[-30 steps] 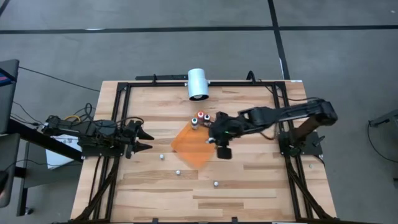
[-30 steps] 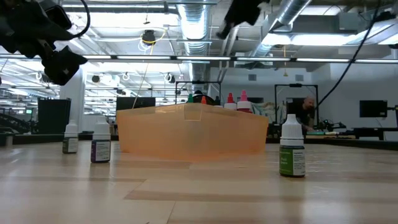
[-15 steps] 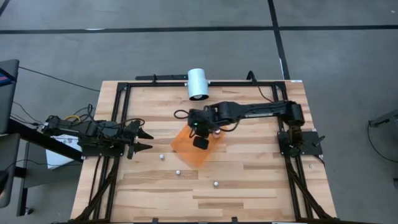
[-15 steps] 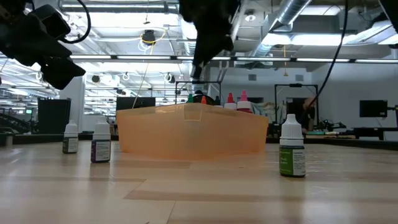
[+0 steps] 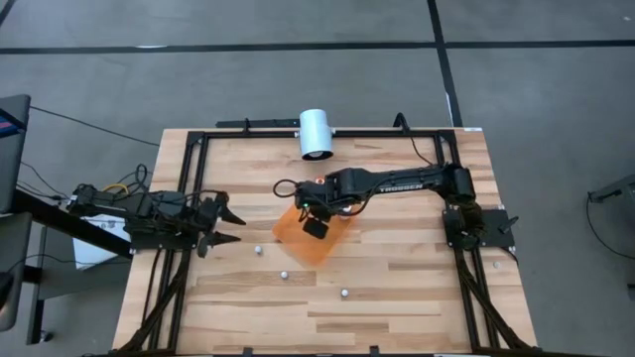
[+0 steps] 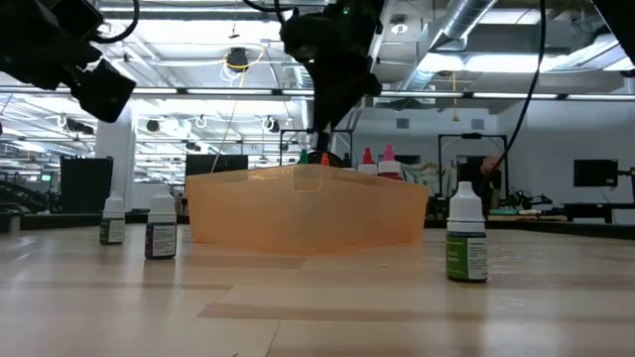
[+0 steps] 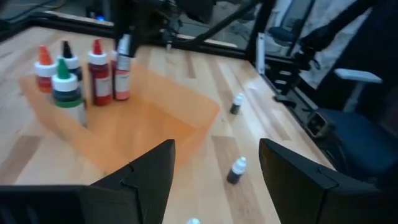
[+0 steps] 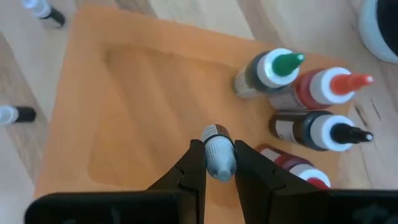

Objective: Pick & Place food coloring
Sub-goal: Put the small brown food coloring bottle into the orange bin

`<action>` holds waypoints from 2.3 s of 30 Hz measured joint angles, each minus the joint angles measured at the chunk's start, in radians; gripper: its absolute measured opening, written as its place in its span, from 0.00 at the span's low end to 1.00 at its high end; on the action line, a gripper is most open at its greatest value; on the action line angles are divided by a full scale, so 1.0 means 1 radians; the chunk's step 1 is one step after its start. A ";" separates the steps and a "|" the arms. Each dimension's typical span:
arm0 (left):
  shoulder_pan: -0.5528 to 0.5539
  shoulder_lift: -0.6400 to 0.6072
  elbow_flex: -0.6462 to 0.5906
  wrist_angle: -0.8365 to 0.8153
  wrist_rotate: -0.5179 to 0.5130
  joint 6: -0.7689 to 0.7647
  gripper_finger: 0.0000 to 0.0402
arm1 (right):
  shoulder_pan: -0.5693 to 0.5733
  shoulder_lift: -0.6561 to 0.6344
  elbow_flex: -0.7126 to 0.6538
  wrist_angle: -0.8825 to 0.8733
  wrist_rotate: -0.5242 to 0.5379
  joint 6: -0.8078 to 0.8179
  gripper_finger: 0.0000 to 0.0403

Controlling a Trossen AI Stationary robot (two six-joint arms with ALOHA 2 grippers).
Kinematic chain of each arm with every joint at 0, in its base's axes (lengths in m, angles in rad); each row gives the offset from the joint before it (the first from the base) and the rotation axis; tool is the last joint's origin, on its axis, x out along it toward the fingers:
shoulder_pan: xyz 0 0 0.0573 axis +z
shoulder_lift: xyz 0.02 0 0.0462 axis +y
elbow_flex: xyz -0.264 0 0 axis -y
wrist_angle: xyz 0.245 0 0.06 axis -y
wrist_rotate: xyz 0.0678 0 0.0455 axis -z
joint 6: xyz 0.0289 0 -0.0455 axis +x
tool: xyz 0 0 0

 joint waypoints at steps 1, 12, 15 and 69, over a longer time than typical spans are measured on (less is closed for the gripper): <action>0.000 0.000 0.000 0.000 0.010 0.001 0.56 | 0.000 0.000 0.000 -0.001 0.007 0.012 0.14; 0.000 0.000 0.000 -0.024 0.051 0.040 0.56 | -0.002 0.026 0.002 0.037 0.025 0.046 0.14; 0.000 0.000 0.000 -0.030 0.072 0.042 0.56 | 0.002 0.061 -0.004 0.017 0.022 0.065 0.14; 0.000 -0.026 0.000 -0.183 0.095 0.033 0.56 | -0.009 0.212 -0.001 0.043 0.112 0.091 0.14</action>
